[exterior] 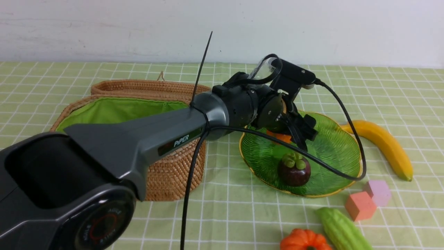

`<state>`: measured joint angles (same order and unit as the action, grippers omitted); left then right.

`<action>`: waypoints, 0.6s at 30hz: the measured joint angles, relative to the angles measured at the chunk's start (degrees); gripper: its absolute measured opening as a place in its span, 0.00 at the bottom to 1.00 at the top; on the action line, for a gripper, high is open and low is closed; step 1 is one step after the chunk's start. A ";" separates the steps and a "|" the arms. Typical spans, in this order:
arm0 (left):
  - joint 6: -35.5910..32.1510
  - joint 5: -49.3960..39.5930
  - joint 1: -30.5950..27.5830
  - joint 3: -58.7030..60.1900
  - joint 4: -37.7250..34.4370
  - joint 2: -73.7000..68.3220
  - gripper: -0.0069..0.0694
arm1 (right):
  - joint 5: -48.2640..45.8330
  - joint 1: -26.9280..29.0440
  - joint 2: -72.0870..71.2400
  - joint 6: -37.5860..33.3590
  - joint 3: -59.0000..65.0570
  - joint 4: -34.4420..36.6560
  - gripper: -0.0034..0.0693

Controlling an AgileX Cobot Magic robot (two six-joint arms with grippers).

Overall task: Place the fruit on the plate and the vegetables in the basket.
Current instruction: Grab the mango with your left arm and place it on the right plate, then use the right arm to grab a banana and put it into the right plate

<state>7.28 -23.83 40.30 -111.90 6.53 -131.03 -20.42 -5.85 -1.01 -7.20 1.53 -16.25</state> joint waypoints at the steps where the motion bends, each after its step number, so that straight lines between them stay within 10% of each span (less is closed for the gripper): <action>1: 0.00 -1.01 0.00 0.00 0.15 0.05 0.96 | 0.00 0.00 0.00 0.00 0.00 0.00 0.38; 9: 0.01 -8.61 0.00 0.06 0.70 4.46 0.80 | 0.00 0.00 0.00 0.00 0.00 0.00 0.38; 18: 1.04 -30.87 -7.35 0.13 -2.81 24.63 0.10 | 0.00 0.00 0.00 0.00 0.00 0.00 0.38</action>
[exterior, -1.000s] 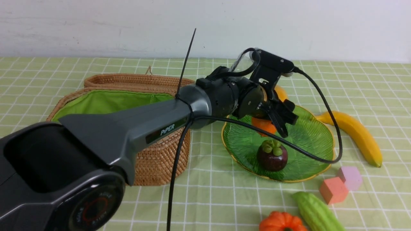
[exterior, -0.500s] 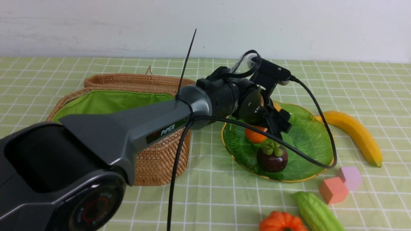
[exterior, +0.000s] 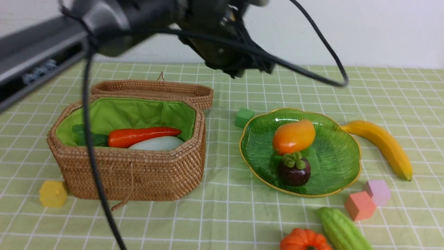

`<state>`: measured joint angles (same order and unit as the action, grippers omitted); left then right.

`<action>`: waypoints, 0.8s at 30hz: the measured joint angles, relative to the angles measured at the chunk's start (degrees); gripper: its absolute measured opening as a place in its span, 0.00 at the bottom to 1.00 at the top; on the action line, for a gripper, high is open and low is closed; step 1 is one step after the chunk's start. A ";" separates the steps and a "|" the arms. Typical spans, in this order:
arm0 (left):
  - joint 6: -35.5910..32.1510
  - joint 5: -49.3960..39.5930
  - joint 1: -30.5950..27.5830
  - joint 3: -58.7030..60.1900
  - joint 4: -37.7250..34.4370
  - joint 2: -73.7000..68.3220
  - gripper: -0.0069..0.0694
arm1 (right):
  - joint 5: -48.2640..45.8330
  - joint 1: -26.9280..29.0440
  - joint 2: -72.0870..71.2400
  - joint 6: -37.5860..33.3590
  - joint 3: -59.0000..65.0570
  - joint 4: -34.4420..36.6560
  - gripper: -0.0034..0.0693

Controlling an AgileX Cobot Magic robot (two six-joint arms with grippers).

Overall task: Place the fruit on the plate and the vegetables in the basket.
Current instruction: Use the right arm to grab a banana and put it into the right plate

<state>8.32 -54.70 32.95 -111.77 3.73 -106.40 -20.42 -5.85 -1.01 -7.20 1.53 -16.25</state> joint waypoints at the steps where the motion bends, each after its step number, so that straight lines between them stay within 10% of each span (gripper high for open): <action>1: -0.31 -2.34 -1.49 0.29 -1.05 1.87 0.07 | 0.00 0.00 0.00 0.00 0.00 0.00 0.38; 24: -3.28 6.56 -10.43 48.32 -22.45 46.34 0.07 | 0.00 0.00 0.00 0.00 0.00 0.00 0.38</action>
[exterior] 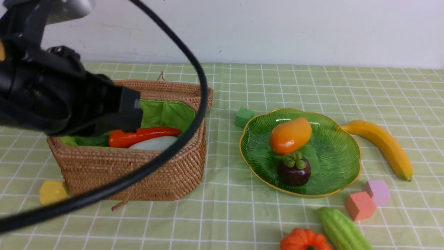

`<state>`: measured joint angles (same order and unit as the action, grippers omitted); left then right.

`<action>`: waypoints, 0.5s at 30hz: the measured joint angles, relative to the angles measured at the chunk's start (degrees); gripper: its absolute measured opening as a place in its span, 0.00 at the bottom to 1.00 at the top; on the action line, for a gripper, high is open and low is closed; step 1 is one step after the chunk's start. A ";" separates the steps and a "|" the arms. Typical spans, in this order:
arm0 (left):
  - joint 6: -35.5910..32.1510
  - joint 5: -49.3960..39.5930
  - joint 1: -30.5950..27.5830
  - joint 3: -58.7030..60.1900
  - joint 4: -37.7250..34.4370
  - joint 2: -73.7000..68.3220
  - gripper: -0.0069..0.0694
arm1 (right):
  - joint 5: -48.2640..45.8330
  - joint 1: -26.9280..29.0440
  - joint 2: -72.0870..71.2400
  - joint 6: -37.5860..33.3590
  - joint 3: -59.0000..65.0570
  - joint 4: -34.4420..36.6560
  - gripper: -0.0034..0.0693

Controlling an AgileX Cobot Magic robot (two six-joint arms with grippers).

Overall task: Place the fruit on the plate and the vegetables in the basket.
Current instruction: Use the right arm to grab a banana and put it into the right plate

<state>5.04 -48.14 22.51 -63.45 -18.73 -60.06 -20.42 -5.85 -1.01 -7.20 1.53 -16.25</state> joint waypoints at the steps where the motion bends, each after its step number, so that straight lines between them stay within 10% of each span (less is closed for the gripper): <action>1: 1.32 0.01 0.00 2.46 -0.79 2.38 0.07 | 0.00 0.00 0.00 0.00 0.00 0.00 0.38; 15: 9.54 -0.51 0.00 25.14 -2.14 31.26 0.07 | 0.00 0.00 0.00 0.00 0.00 0.00 0.38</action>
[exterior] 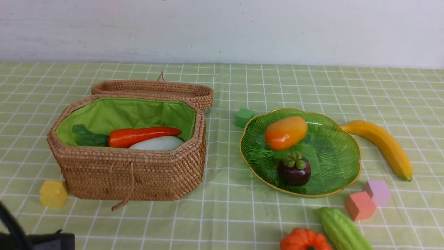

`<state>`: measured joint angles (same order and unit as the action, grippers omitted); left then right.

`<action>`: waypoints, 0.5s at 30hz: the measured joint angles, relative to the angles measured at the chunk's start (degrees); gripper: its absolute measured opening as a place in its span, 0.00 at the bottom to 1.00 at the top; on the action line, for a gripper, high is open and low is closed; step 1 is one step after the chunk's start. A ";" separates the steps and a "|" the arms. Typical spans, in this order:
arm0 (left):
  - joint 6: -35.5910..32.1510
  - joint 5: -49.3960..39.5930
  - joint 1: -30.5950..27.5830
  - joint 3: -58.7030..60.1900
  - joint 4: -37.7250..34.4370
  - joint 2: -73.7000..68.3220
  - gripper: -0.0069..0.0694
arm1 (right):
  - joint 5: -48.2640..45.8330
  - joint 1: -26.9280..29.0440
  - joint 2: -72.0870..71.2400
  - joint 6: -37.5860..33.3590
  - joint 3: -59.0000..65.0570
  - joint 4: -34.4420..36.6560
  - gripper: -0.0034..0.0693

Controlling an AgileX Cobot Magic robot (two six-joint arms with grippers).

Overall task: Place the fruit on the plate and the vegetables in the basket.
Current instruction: Use the right arm to grab a banana and put it into the right plate

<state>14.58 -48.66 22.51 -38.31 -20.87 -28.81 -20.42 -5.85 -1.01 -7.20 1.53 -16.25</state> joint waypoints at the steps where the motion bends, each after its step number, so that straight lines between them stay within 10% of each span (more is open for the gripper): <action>1: 0.23 -0.06 0.00 1.10 0.00 1.37 0.07 | 0.00 0.00 0.00 0.00 0.00 0.00 0.38; 15: 0.40 -0.35 0.00 2.87 -0.05 3.49 0.07 | 0.00 0.00 0.00 0.00 0.00 0.00 0.38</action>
<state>14.98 -49.01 22.51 -35.44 -20.92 -25.31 -20.42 -5.85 -1.01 -7.20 1.53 -16.25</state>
